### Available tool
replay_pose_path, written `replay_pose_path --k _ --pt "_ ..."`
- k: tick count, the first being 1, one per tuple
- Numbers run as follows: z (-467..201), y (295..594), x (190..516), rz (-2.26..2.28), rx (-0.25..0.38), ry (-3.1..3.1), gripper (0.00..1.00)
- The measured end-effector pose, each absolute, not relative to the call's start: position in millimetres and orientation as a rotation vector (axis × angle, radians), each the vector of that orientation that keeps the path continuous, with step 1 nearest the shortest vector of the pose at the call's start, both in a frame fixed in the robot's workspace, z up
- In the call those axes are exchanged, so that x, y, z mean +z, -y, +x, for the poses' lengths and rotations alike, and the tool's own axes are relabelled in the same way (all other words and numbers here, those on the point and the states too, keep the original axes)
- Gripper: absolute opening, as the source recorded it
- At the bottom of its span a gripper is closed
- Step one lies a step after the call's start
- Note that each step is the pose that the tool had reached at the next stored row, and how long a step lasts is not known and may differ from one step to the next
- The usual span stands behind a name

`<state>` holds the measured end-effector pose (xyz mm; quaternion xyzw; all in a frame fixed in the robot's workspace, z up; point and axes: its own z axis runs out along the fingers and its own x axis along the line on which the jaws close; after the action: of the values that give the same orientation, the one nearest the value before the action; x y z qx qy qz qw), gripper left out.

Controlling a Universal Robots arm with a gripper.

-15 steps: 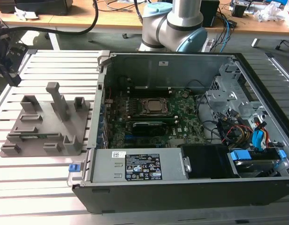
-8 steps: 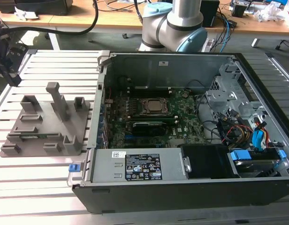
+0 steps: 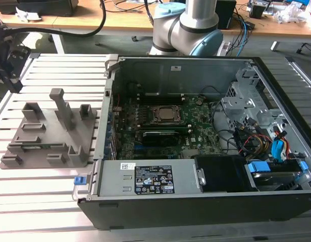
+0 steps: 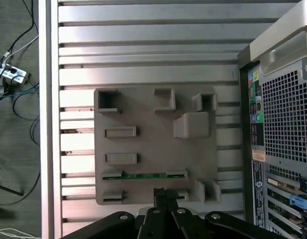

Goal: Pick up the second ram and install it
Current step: 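Pick up the second ram and move it above second insertion slot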

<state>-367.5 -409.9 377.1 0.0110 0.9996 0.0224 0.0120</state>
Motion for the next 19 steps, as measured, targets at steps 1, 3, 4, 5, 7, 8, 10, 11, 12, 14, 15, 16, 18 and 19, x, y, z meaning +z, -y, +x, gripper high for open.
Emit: replay_pose_path --k 1,3,4,5,7,8,10,11,12,14,15,16,18,19 --pt "-367.5 409.9 377.1 0.003 0.070 -3.117 0.11" --pt "-367.5 409.8 377.1 -0.129 0.072 -3.116 0.11" --pt "-367.5 409.8 377.1 -0.161 0.072 -3.115 0.11" --pt "-367.5 409.8 377.1 -0.182 0.072 -3.115 0.11" --pt "-367.5 409.8 377.1 -0.254 0.073 -3.111 0.11" --pt "-367.5 409.9 377.1 -0.283 0.073 -3.109 0.11" --pt "-367.5 409.9 377.1 -0.359 0.074 -3.102 0.11" --pt "-367.5 409.9 377.2 -0.390 0.074 -3.099 0.11" --pt "-367.5 409.8 377.1 -0.410 0.074 -3.096 0.11" --pt "-367.5 409.8 377.1 -0.443 0.075 -3.092 0.11" --pt "-367.5 409.8 377.1 -0.456 0.075 -3.091 0.11" --pt "-367.5 409.9 377.1 -0.467 0.075 -3.089 0.11" --pt "-367.5 409.8 377.1 -0.495 0.075 -3.085 0.11" --pt "-367.5 409.8 377.1 -0.515 0.075 -3.082 0.11"
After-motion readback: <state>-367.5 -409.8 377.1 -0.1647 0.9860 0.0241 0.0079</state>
